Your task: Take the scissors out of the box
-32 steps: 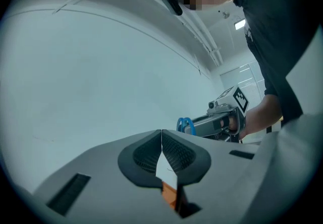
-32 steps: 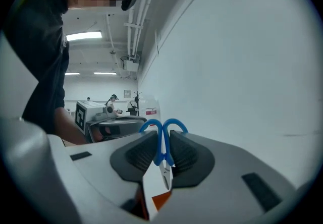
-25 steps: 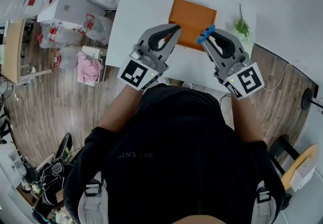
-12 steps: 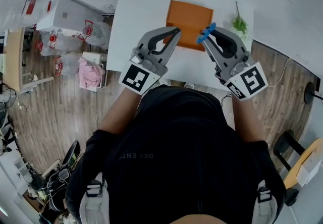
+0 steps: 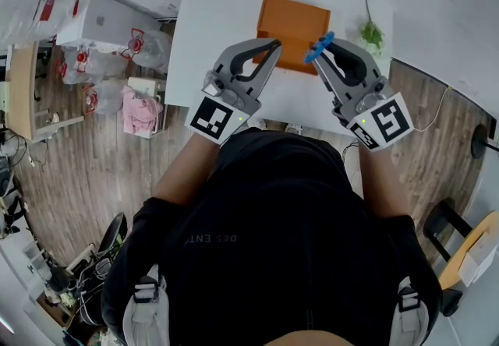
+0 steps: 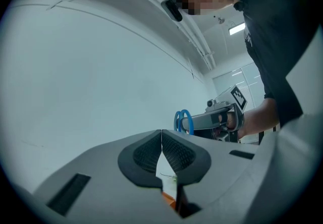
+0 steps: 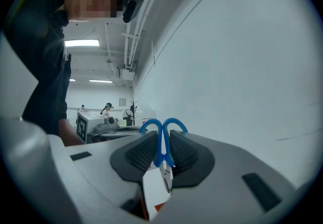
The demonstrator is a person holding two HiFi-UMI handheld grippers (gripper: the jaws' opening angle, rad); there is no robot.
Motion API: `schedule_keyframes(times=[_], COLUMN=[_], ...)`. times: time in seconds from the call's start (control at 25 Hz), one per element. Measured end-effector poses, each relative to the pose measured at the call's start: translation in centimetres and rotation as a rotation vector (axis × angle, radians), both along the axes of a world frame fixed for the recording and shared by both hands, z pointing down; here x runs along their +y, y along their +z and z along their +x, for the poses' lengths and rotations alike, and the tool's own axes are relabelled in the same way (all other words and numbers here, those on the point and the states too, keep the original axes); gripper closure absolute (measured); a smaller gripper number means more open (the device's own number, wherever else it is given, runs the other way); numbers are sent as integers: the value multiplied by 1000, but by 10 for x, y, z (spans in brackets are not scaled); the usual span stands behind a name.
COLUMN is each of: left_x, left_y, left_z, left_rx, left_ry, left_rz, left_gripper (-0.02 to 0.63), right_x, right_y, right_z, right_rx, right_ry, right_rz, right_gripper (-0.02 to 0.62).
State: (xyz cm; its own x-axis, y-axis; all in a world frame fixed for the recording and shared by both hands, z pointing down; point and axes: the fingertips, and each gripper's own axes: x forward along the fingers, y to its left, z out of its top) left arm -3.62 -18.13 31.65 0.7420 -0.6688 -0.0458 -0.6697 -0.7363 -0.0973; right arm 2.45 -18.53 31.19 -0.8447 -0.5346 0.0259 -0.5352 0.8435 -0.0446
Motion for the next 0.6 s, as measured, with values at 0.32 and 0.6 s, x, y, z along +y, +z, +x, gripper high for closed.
schedule_keyframes(times=[0.32, 0.6], left_x=[2, 3], left_y=[3, 3], left_z=[2, 5], left_rx=[-12, -29], left_ry=[3, 13], left_rz=[5, 15], left_gripper=[586, 586], right_x=[0, 1], right_y=[3, 1], right_z=[-1, -1], right_rx=[-2, -8], right_ry=[-5, -5], right_rz=[0, -1], right_gripper=[508, 508])
